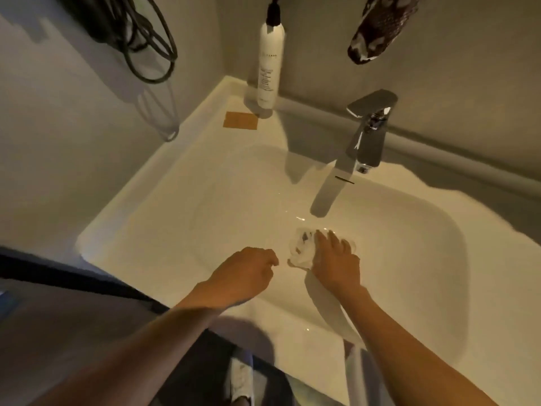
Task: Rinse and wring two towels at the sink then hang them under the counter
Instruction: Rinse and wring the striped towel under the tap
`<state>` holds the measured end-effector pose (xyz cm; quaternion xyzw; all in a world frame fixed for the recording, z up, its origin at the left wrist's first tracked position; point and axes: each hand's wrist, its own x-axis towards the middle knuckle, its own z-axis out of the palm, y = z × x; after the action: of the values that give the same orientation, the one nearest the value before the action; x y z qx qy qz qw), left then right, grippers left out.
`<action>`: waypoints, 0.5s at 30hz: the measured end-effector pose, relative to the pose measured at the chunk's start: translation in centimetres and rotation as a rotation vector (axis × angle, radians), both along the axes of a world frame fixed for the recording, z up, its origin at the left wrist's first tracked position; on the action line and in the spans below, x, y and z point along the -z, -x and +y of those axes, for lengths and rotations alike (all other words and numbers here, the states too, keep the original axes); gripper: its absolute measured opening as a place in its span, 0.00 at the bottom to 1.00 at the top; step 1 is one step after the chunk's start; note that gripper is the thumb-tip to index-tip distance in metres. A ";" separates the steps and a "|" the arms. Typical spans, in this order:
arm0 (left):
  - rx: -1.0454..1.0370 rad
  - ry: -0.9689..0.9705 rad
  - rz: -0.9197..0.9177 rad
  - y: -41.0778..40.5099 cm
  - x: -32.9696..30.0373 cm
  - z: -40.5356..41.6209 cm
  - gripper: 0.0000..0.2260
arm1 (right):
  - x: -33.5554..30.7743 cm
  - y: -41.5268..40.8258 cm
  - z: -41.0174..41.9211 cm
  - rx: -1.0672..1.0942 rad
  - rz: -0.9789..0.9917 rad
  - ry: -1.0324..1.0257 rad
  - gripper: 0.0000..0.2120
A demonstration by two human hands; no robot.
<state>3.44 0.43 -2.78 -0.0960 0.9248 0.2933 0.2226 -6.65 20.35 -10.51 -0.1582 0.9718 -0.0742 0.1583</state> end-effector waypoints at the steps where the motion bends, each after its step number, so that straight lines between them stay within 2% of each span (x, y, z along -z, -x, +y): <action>1: -0.013 -0.025 -0.024 0.4 0.1 -0.6 0.13 | 1.0 0.7 -0.8 -0.005 -0.022 -0.042 0.30; 2: -0.033 -0.064 -0.047 0.6 0.3 -1.3 0.13 | 1.4 1.2 -1.7 -0.001 -0.043 -0.043 0.27; 3: -0.058 -0.119 -0.044 0.9 0.4 -1.7 0.12 | 1.0 1.5 -2.1 0.013 -0.057 -0.008 0.20; 5: -0.180 -0.289 -0.027 1.6 0.9 -2.1 0.10 | -0.9 1.6 -2.2 0.126 -0.039 0.198 0.04; 6: -0.320 -0.411 -0.042 1.9 1.0 -2.1 0.09 | -2.5 1.5 -2.0 0.235 -0.056 0.357 0.03; 8: -0.667 -0.711 -0.127 3.1 -0.1 -1.0 0.08 | -7.2 1.2 -1.4 0.488 -0.154 0.692 0.03; 10: -0.951 -0.976 -0.300 3.6 -1.0 1.0 0.17 | -12.5 0.7 -0.9 0.612 -0.248 0.925 0.05; 13: -1.066 -1.277 -0.526 4.2 -2.1 4.2 0.25 | -19.8 0.6 0.4 0.551 -0.329 1.120 0.12; 15: -1.178 -1.426 -0.581 4.8 -3.0 6.0 0.27 | -23.0 0.6 1.0 0.533 -0.495 1.299 0.15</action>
<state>-1.40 6.42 0.27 -0.4552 0.2424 0.8146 0.2655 -7.21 21.39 12.50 0.0428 0.6734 -0.7033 0.2239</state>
